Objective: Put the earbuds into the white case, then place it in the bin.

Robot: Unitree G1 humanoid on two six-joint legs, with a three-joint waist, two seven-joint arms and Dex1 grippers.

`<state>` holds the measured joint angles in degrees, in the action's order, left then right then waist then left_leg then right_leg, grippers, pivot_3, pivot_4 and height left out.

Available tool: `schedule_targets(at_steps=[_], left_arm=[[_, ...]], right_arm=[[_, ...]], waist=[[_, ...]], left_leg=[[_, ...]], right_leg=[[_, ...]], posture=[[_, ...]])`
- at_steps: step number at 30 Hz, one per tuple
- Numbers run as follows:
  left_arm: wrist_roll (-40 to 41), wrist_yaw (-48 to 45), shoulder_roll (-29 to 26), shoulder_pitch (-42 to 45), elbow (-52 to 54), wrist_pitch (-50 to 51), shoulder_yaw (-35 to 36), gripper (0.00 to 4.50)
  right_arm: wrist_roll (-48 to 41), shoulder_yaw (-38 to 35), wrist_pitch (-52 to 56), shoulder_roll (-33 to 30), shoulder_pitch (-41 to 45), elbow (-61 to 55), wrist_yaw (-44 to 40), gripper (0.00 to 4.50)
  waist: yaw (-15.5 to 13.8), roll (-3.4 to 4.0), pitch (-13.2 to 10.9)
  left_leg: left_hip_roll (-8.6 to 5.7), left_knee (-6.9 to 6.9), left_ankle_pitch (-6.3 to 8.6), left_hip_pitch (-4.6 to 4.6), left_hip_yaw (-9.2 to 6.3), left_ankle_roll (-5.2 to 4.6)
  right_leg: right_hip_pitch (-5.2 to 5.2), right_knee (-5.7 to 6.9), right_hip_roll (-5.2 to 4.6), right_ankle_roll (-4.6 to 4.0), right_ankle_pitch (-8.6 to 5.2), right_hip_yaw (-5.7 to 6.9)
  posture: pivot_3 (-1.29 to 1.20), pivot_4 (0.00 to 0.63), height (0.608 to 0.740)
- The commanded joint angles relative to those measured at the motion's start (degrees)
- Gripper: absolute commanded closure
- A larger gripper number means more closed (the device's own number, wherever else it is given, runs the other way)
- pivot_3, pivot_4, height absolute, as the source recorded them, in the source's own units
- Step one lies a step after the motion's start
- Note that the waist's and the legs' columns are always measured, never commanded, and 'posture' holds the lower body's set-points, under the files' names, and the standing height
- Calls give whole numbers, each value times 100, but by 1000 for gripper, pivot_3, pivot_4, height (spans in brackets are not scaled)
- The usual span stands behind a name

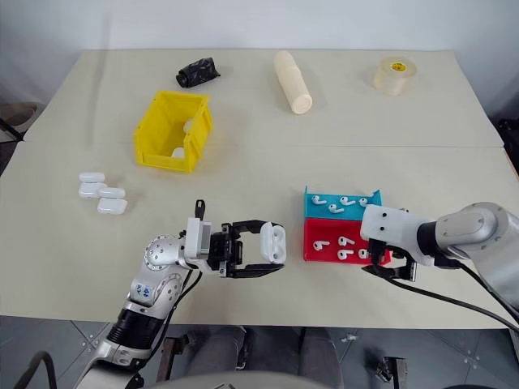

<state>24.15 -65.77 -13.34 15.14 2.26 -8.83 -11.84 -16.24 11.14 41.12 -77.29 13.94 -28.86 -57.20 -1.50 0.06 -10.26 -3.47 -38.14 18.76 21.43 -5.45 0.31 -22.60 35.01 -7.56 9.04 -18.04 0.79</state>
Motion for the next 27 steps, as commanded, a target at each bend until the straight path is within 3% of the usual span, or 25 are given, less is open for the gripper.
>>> schedule_targets(at_steps=[1, 5, 12, 27], left_arm=[[-4, 30, 37, 56, 166, -126, -52, 1708], [10, 35, 43, 88, 179, -90, -78, 1708], [44, 56, 38, 115, 226, 6, -99, 1708], [53, 117, 23, 106, 312, 95, -88, 1708]], right_arm=[[284, 70, -42, 109, 131, -70, -75, 0], [418, 161, 76, 297, 205, -44, -110, 0], [657, 244, 28, 411, 273, 45, -306, 2283], [1155, 476, -236, 677, 456, 332, -594, 2283]], waist=[[0, 0, 0], [0, 0, 0], [0, 0, 0], [6, 0, 0]], left_leg=[[0, 0, 0, 0, 0, 0], [1, 0, 0, 0, 0, 0], [0, 0, 0, 0, 0, 0], [2, -1, 0, -2, 0, 1]], right_leg=[[0, 0, 0, 0, 0, 0], [0, 0, 1, 0, 0, 0], [0, 1, 1, 0, 0, -1], [1, 1, 3, 0, 0, 0]], posture=[[0, 150, 740], [0, 150, 740], [0, 150, 740], [0, 150, 740]])
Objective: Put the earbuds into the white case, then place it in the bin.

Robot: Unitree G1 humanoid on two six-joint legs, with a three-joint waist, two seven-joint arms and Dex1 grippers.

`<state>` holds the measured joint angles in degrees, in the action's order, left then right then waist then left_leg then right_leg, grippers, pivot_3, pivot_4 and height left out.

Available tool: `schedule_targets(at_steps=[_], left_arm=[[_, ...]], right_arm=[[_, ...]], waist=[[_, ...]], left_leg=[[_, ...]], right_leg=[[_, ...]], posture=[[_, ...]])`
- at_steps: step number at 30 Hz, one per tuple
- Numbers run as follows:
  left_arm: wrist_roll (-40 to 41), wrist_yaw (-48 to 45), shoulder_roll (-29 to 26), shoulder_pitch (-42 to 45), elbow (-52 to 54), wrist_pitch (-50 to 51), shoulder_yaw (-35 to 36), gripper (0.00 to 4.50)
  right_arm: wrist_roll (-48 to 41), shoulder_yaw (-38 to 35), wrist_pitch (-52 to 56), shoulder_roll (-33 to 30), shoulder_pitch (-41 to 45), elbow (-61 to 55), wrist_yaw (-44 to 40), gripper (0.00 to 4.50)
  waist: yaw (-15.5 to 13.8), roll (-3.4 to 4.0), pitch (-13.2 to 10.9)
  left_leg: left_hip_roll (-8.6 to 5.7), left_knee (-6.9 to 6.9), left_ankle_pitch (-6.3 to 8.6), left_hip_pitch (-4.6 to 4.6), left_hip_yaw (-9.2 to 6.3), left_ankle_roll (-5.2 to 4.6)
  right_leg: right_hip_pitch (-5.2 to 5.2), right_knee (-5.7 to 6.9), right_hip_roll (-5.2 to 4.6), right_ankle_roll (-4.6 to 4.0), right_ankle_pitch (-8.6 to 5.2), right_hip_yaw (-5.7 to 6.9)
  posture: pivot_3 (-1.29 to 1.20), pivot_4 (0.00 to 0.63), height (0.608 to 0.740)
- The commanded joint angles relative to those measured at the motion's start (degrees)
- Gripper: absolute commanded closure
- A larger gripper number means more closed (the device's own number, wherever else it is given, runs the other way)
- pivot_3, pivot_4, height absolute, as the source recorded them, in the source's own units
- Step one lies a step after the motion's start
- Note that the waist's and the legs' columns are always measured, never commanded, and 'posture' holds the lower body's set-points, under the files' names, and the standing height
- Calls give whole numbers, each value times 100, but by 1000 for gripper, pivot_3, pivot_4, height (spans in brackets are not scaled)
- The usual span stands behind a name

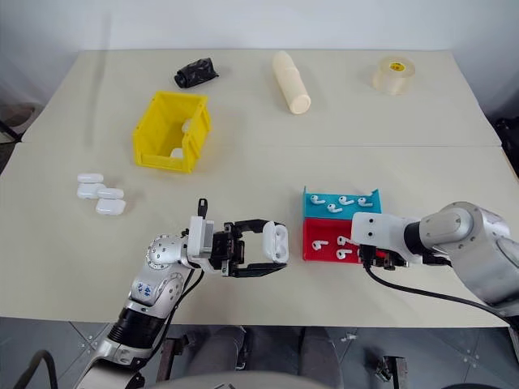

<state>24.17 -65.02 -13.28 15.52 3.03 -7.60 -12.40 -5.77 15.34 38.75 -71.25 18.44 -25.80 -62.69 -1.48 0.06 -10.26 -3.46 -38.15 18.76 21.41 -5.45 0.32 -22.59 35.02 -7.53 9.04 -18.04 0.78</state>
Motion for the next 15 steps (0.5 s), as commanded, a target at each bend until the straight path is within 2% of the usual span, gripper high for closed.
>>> schedule_targets(at_steps=[1, 3, 5, 7, 9, 15], left_arm=[[47, 50, 15, 68, 242, -23, -29, 1708], [40, 68, 13, 69, 259, -12, -24, 1708], [36, 81, 11, 68, 268, -7, -22, 1708], [38, 91, 3, 61, 282, -1, -26, 1708], [42, 96, -4, 53, 294, 7, -29, 1708], [48, 80, -8, 64, 271, 16, -28, 1708]], right_arm=[[126, 59, 8, 93, 5, 20, -63, 2283], [160, 73, 12, 116, -14, 4, -80, 2283], [187, 83, 9, 124, -38, -7, -106, 2663], [205, 83, 6, 129, -65, -16, -134, 3172], [216, 71, 22, 157, -80, -33, -141, 3868], [155, -126, 72, 188, -88, -78, -181, 3868]], waist=[[5, 0, 0], [5, 0, 0], [5, 0, 0], [6, 0, 0], [4, 0, 0], [7, 0, 0]], left_leg=[[1, 0, 0, -1, 0, 0], [2, 0, 0, -1, 0, 1], [2, 0, 0, -3, 0, 1], [2, -1, 0, -4, 0, 1], [2, -2, 0, -5, 0, 1], [2, -2, 0, -11, 1, 1]], right_leg=[[0, 0, 0, 0, 0, 0], [0, 1, 2, 0, 0, 0], [2, 1, 2, 0, 0, 0], [3, 1, 2, 0, 0, -1], [4, 4, 2, 0, 0, -1], [7, 7, 2, 0, 0, -2]], posture=[[0, 150, 740], [0, 150, 740], [0, 150, 740], [0, 150, 740], [0, 150, 740], [0, 150, 740]])
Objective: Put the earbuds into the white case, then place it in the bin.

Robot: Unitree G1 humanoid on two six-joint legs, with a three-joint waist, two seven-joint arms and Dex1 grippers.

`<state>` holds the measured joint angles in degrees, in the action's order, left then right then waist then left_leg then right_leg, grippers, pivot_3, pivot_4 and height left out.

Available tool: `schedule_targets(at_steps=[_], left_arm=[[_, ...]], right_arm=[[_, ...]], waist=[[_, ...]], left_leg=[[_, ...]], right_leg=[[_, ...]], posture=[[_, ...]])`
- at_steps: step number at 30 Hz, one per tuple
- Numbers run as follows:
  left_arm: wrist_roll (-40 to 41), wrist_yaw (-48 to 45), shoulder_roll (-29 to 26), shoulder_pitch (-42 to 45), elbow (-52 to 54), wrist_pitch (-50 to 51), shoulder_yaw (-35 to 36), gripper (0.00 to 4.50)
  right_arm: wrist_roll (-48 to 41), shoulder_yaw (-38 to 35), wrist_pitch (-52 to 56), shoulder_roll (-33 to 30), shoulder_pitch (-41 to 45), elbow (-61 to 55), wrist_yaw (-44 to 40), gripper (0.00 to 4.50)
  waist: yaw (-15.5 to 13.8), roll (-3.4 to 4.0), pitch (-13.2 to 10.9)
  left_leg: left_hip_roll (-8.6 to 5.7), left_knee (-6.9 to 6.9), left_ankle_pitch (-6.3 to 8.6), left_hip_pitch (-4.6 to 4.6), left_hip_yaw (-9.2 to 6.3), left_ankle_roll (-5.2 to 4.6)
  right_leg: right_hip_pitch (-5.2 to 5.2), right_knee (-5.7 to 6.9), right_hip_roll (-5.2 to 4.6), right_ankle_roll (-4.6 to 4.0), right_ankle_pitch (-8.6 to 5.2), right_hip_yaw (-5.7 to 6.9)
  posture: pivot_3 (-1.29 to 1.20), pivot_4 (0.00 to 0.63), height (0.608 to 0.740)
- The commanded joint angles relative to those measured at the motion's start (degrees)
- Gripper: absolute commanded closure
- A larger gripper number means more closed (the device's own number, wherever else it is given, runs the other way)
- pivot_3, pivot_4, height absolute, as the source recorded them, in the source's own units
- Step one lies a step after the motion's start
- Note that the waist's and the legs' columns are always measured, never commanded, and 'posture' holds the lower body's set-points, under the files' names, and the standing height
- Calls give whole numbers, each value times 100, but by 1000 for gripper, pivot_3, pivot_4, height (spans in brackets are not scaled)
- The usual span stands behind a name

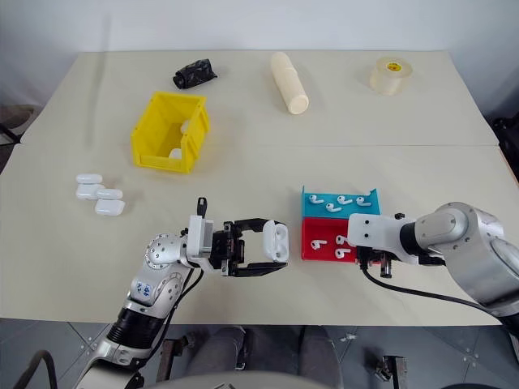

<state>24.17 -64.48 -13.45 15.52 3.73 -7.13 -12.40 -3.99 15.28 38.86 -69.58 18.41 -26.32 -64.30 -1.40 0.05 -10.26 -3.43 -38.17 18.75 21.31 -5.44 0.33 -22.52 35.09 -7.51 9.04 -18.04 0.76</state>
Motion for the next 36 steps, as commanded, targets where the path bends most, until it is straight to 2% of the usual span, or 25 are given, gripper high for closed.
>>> schedule_targets(at_steps=[1, 7, 11, 17, 23, 27, 36], left_arm=[[48, 18, 6, 61, 193, -39, -25, 1708], [92, -30, -26, 89, 119, -58, 37, 1708], [157, -91, -50, 112, 55, -40, 74, 1708], [213, -116, -9, 232, -99, 7, 140, 1708], [328, -167, -28, 430, -233, 117, 258, 1708], [447, -272, -39, 565, -289, 215, 355, 1708], [744, -399, -16, 749, -204, 587, 448, 1708]], right_arm=[[-55, -179, 79, 22, -91, -35, -21, 3868], [-947, -1470, -238, -26, -447, -78, -422, 3868], [-1905, -2661, -928, 726, -938, -97, -633, 3868], [-3350, -3286, -1376, 2350, -1085, -299, -238, 3868], [-3833, -3074, -1867, 3749, -1005, -450, 560, 3868], [-3878, -2703, -2120, 4372, -1015, -563, 822, 3868], [-3609, -2001, -2769, 4888, -1090, -399, 842, 3868]], waist=[[-3, 0, 0], [-10, 0, 0], [-21, -4, -2], [-6, -6, -4], [-3, -6, -4], [3, -5, -4], [10, -5, -3]], left_leg=[[0, 0, 0, 0, 0, 0], [-3, 2, 0, 3, 2, -1], [-2, 5, 1, 3, 1, -1], [-1, 1, 0, 1, 1, 0], [1, 0, -2, -3, -4, 3], [-1, 1, -3, -3, -5, 5], [-3, 2, -3, -3, -6, 5]], right_leg=[[0, 0, 0, 0, 0, 0], [-2, -2, -3, 0, 0, -2], [1, -6, -2, 1, 0, 1], [3, -2, -1, 2, 1, 1], [3, 3, 2, 2, 1, 1], [0, 8, 0, 2, 1, -1], [-2, 13, 1, 2, 1, -2]], posture=[[0, 150, 740], [0, 150, 740], [0, 150, 740], [0, 150, 740], [0, 150, 740], [0, 150, 740], [0, 150, 740]])
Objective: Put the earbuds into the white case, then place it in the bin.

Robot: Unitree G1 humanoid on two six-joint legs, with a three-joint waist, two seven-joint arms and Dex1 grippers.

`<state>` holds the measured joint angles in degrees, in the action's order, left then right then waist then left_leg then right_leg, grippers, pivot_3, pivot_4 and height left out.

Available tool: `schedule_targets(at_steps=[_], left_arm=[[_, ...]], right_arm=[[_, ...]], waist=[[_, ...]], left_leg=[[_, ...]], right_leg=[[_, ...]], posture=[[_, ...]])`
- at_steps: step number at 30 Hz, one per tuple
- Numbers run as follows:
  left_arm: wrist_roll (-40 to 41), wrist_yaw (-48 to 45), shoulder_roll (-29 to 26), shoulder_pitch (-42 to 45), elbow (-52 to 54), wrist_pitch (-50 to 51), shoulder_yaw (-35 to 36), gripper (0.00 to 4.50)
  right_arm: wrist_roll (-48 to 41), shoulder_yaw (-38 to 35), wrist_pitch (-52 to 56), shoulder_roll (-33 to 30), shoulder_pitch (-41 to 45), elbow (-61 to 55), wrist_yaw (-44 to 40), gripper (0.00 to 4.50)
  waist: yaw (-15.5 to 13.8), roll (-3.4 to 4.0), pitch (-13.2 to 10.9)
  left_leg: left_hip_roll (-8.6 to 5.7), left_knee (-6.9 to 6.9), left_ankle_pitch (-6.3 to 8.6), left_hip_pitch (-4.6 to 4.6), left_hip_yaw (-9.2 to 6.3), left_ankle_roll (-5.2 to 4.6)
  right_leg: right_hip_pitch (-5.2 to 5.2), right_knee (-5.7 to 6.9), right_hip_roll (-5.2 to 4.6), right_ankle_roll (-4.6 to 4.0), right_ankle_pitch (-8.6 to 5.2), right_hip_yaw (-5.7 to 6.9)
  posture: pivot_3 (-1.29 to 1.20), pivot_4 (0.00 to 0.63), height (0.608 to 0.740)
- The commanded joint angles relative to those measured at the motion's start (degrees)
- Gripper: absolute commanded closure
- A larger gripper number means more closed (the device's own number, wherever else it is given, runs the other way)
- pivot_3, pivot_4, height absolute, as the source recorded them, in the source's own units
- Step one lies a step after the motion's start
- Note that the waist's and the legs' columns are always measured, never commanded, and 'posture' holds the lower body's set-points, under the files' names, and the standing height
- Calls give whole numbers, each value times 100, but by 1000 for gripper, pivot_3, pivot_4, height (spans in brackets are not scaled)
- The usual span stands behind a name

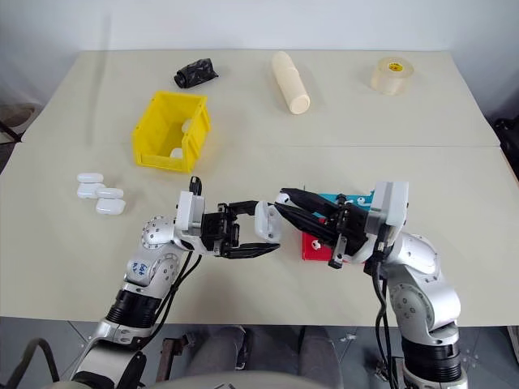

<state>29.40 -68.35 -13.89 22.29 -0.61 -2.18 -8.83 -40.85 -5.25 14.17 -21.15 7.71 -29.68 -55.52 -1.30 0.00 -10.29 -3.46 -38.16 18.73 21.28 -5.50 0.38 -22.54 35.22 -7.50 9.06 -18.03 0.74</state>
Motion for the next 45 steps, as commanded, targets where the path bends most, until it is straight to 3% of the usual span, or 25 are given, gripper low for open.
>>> schedule_targets(at_steps=[1, 28, 45], left_arm=[[272, 11, 41, 72, 270, 165, 100, 1708], [632, 106, 86, 90, 924, 1033, 78, 1708], [587, 73, 243, 224, 963, 1009, 42, 1708]], right_arm=[[123, 96, -392, 65, -18, -14, -46, 3868], [816, 762, -1679, 286, -58, 945, -158, 3868], [694, 1044, -1114, -78, -24, 1020, -224, 3868]], waist=[[0, 0, 0], [11, 0, 0], [8, 0, 0]], left_leg=[[-1, 0, 0, 0, 0, 0], [0, 0, -1, -6, 0, 2], [0, 1, -1, -6, 0, 2]], right_leg=[[0, 0, 0, 0, 0, 0], [-3, 20, 3, -5, -2, -4], [-4, 15, 2, -6, -3, -5]], posture=[[0, 150, 740], [0, 150, 740], [0, 150, 740]])
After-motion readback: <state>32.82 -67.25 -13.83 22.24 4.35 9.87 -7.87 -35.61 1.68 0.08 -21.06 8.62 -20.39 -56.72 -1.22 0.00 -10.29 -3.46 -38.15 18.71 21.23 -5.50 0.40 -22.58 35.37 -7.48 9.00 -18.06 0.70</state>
